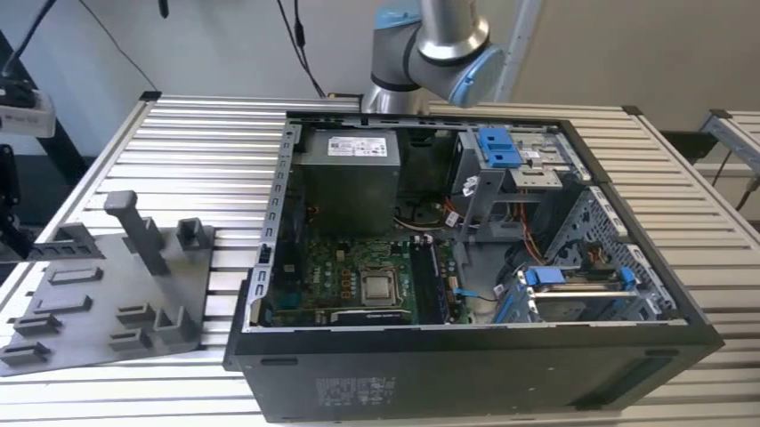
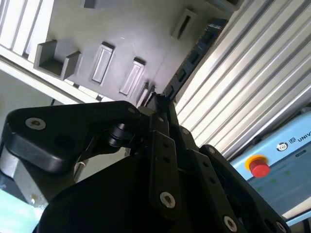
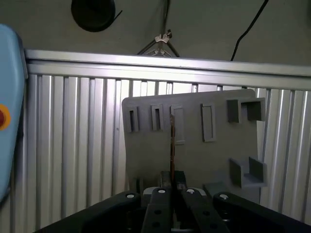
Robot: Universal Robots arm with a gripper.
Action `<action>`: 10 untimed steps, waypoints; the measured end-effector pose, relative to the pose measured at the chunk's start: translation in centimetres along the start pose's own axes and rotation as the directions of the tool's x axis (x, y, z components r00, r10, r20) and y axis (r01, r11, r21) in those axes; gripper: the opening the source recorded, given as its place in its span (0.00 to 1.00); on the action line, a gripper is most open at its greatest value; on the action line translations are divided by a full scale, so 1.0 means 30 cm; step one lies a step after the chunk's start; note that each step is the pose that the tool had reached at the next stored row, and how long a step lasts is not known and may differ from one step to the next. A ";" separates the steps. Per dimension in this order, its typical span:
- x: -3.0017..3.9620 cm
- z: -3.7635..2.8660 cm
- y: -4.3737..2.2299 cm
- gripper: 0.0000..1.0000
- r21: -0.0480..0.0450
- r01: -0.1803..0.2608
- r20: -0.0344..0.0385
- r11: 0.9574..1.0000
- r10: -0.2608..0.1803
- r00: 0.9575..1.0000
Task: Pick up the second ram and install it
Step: 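Pick up the second ram and move it above second insertion slot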
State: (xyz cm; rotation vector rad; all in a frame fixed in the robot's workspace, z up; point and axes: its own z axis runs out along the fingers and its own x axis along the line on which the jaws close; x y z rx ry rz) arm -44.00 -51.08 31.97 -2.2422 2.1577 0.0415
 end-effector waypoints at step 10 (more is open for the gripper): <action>-0.003 -0.080 0.000 0.14 0.000 0.000 0.000 1.000 0.000 1.000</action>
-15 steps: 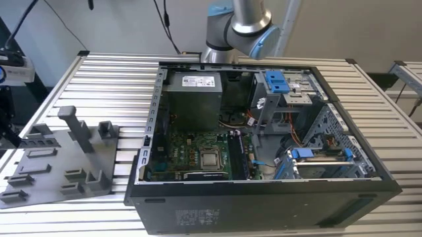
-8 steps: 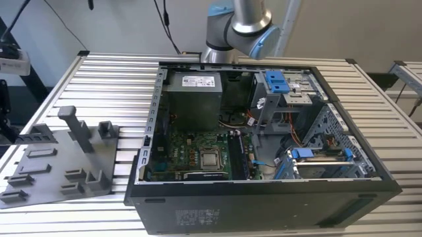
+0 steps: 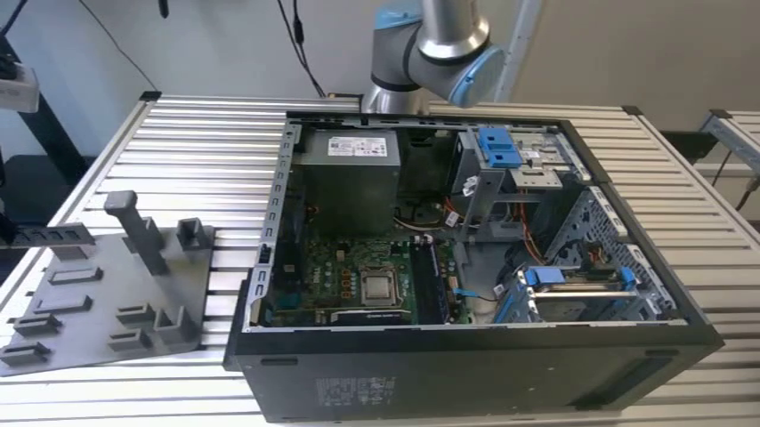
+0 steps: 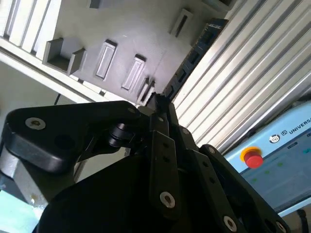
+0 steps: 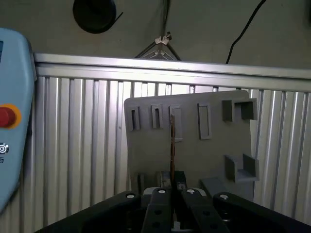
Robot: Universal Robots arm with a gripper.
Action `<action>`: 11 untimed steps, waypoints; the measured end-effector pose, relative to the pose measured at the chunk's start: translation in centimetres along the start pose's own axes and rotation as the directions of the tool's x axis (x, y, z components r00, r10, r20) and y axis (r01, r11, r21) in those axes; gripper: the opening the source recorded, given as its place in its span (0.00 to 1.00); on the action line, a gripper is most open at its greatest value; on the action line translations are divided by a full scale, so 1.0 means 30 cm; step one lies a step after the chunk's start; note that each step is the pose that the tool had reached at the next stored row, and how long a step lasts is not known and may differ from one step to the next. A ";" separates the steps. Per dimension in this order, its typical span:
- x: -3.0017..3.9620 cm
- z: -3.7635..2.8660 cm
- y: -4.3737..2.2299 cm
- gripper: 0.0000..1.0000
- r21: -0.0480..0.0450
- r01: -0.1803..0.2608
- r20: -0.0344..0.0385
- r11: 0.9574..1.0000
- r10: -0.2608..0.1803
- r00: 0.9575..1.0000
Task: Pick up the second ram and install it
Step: 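Pick up the second ram and move it above second insertion slot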
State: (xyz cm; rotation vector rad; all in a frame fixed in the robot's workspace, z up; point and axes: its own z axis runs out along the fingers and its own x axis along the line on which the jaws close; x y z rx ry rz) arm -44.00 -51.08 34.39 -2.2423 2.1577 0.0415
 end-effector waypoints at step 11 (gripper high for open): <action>-0.007 -0.110 0.000 0.14 0.000 0.000 0.000 1.000 0.000 1.000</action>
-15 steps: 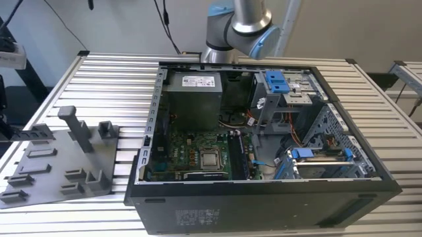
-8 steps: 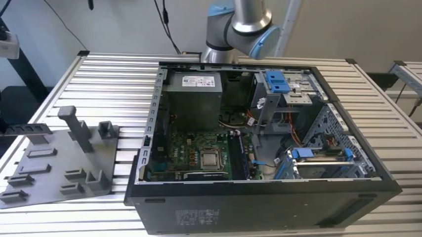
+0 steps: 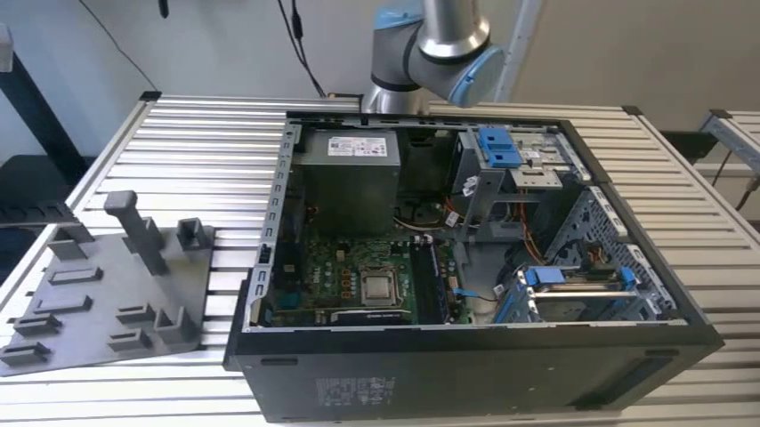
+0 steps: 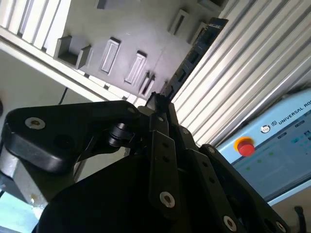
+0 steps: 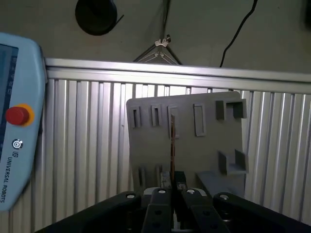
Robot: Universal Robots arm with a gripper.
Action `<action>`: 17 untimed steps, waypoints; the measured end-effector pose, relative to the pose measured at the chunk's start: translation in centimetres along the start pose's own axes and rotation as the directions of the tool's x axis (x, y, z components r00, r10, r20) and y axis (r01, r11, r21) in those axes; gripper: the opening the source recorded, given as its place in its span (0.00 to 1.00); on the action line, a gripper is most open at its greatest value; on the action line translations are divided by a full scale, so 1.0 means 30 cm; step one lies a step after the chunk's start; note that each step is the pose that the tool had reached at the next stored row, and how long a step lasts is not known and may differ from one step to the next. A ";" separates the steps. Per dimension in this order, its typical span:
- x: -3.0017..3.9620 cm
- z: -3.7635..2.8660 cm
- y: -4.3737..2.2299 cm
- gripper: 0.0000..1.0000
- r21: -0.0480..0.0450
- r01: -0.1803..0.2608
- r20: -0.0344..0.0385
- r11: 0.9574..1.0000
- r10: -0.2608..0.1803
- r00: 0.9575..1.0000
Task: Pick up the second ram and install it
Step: 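Pick up the second ram and move it above second insertion slot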
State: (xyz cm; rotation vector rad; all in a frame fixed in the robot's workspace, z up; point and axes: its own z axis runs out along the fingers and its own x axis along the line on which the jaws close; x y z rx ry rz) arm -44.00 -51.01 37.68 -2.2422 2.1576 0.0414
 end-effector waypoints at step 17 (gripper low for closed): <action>-0.004 -0.078 -0.003 0.14 0.000 0.000 0.000 1.000 0.000 1.000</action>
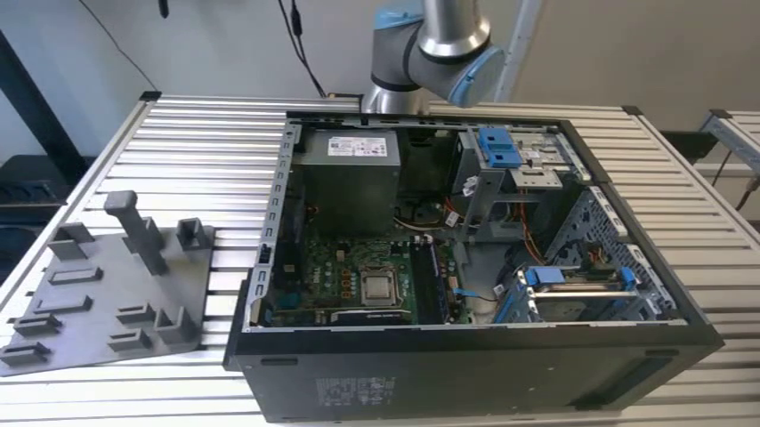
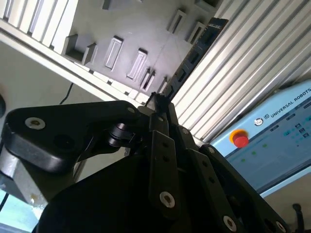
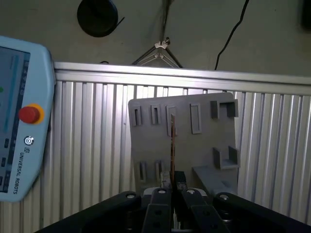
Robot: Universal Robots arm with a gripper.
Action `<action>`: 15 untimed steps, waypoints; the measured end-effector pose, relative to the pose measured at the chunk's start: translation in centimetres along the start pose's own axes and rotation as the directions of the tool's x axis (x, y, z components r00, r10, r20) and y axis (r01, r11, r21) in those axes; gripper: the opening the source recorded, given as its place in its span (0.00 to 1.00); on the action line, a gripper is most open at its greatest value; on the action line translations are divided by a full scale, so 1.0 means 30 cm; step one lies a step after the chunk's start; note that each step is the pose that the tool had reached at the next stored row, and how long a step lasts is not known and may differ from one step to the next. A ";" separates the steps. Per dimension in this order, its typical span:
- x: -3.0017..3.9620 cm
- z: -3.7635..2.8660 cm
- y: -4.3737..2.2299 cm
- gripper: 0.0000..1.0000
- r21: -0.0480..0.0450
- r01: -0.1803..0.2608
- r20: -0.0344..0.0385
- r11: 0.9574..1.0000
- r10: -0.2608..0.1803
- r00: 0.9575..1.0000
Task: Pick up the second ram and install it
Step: 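Pick up the second ram and move it above second insertion slot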
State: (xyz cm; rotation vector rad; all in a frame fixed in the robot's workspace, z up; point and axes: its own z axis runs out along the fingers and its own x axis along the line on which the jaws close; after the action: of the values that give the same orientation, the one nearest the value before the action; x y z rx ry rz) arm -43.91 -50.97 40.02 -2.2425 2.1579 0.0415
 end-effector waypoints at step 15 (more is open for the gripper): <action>0.005 0.001 -0.118 0.14 0.000 0.000 0.000 1.000 0.000 1.000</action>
State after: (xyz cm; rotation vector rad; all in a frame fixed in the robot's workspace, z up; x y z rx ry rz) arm -40.37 -50.97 40.00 -2.2424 2.1577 0.0413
